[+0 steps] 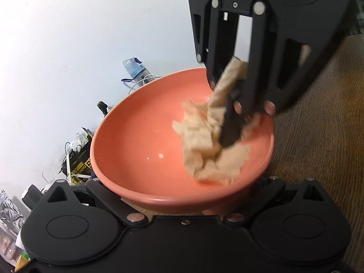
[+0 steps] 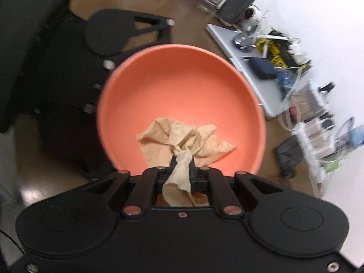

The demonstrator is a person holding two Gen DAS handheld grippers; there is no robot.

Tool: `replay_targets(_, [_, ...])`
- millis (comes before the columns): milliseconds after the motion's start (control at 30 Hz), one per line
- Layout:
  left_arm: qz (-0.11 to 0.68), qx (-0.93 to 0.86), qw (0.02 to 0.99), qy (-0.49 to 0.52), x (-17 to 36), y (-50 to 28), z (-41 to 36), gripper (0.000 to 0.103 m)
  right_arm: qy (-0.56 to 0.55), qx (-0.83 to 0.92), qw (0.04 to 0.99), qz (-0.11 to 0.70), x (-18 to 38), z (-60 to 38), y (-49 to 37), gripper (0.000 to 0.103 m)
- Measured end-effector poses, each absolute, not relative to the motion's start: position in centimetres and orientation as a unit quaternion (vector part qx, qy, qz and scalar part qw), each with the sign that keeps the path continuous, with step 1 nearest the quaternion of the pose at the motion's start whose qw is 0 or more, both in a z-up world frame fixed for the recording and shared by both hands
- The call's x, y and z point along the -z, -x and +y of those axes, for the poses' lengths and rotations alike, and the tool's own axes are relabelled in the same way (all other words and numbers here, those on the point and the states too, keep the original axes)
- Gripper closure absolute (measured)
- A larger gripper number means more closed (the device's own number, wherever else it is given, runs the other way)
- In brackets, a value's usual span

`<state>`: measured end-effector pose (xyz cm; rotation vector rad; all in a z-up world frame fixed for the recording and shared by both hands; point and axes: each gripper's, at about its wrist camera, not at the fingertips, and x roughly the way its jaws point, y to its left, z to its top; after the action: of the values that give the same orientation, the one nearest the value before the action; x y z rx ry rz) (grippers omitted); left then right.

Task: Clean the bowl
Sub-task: 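Wipe the bowl interior with the paper towel in the right gripper while the left gripper holds it, then wipe the bowl rim with the paper towel, then lift it away with the right gripper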

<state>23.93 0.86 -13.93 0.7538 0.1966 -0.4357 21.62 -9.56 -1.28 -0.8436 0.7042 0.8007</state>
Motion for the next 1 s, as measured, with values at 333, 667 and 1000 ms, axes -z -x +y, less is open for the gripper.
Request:
replay_targets(333, [0.096,0.211,0.902,-0.364,13.7,-24.8,1.2,0.004,0.342,-0.4,0.803,0.279,-1.7,-7.8,-22.1,0.096])
replay_targets(667, [0.095,0.209,0.902,-0.364,13.9,-22.0,0.2,0.004,0.373,-0.312,0.846,0.218,-6.8,-11.6,-22.5,0.096])
replay_targets(1000, [0.096,0.206,0.903,-0.364,13.6,-24.5,0.2,0.004,0.427,-0.278,0.805,0.305,-0.8,-14.0,-23.4,0.096])
